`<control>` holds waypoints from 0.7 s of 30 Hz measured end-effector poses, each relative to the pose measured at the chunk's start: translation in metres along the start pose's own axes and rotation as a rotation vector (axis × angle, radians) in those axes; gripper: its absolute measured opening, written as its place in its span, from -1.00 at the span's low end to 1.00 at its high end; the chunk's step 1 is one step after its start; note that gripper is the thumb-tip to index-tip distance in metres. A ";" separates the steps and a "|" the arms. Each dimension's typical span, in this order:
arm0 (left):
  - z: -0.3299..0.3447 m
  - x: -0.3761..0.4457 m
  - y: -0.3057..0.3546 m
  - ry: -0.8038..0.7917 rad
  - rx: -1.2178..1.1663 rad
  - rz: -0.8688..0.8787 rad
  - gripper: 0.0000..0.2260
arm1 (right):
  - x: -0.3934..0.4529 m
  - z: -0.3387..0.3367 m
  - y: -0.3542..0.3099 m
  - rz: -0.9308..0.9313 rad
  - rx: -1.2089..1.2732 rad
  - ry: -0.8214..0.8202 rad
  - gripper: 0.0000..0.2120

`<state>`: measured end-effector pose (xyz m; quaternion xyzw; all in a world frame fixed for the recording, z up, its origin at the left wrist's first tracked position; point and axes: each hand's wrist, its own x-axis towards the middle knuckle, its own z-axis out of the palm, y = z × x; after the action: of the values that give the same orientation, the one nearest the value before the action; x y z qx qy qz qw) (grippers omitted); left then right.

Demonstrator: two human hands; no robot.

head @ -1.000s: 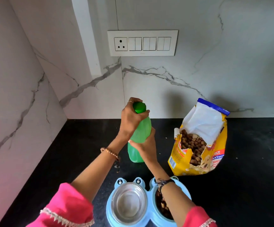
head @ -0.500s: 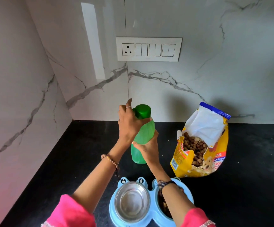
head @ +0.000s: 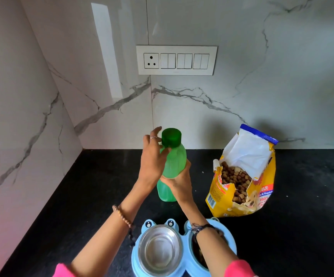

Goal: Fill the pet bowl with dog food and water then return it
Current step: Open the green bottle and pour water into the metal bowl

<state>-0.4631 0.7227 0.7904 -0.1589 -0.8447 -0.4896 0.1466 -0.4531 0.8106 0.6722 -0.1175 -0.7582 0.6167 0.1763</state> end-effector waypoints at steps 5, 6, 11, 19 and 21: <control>-0.009 0.037 -0.002 -0.131 -0.062 0.008 -0.03 | 0.000 -0.003 -0.004 0.036 -0.011 -0.025 -0.19; -0.008 0.041 -0.001 -0.215 -0.086 -0.009 0.01 | -0.001 -0.003 -0.004 0.035 -0.020 -0.031 -0.19; -0.006 0.031 0.002 -0.574 -0.238 -0.085 -0.02 | -0.001 -0.004 -0.005 0.037 -0.027 -0.030 -0.19; -0.014 0.026 -0.017 -0.226 -0.230 -0.011 -0.30 | -0.003 -0.004 -0.007 0.017 -0.042 -0.044 -0.16; -0.007 0.034 -0.014 -0.170 -0.160 -0.017 -0.22 | -0.003 -0.004 -0.006 0.021 -0.044 -0.039 -0.18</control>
<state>-0.4984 0.7141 0.7969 -0.2039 -0.8137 -0.5413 0.0573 -0.4482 0.8114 0.6788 -0.1173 -0.7735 0.6040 0.1522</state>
